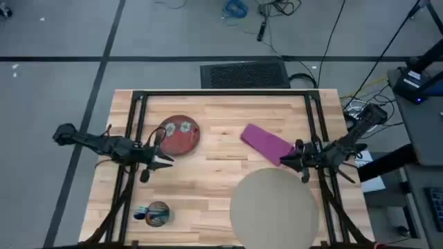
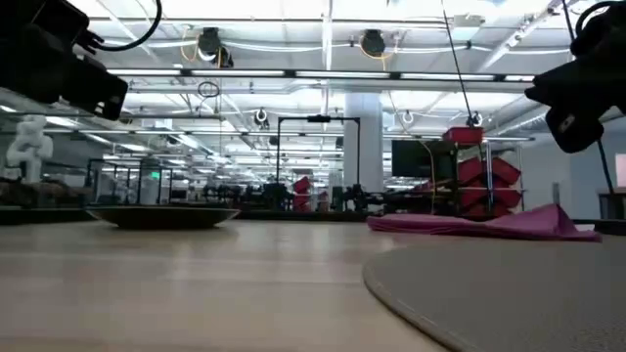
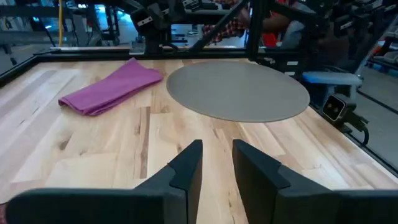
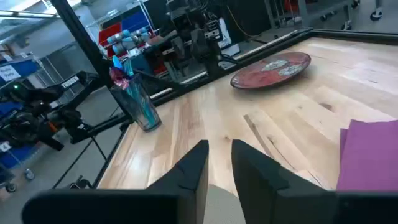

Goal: Set table place

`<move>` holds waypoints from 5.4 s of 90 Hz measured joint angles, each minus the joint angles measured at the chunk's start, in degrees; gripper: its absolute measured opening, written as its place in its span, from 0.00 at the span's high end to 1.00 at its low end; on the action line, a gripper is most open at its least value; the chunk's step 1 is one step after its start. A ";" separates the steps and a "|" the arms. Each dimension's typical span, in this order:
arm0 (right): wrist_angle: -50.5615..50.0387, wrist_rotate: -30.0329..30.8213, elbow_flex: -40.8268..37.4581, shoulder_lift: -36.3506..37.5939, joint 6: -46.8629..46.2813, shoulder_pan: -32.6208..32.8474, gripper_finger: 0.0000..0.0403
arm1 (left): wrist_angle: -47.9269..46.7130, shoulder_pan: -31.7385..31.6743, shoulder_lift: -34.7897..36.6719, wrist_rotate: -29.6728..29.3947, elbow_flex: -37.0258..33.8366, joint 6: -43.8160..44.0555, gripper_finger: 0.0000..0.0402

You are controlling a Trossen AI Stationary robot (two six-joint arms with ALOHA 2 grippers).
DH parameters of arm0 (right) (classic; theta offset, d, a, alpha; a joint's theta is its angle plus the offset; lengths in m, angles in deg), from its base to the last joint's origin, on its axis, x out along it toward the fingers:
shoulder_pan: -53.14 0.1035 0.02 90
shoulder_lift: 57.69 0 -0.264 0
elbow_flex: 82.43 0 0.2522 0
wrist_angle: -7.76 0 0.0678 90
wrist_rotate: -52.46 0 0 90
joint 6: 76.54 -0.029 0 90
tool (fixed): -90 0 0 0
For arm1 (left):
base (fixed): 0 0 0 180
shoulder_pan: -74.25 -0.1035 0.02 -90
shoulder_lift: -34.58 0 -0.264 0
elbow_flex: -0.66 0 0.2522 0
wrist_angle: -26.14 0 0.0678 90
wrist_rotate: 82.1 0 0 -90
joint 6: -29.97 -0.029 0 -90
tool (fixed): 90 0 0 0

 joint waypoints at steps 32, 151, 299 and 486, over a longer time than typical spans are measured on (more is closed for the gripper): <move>0.61 0.12 0.09 0.15 0.00 -0.01 0.85 | 0.05 0.01 -0.01 0.01 0.00 0.02 0.81; 0.47 0.36 0.00 -0.22 0.35 -0.69 0.85 | 0.01 0.01 -0.01 0.00 0.00 0.02 0.81; -0.50 0.35 0.00 -0.22 4.57 -1.37 0.85 | 1.20 -0.01 -0.01 -24.55 0.00 13.76 0.81; -54.53 -19.36 70.95 -55.03 10.88 -4.63 0.85 | -67.36 30.86 -74.47 0.81 74.93 49.57 0.81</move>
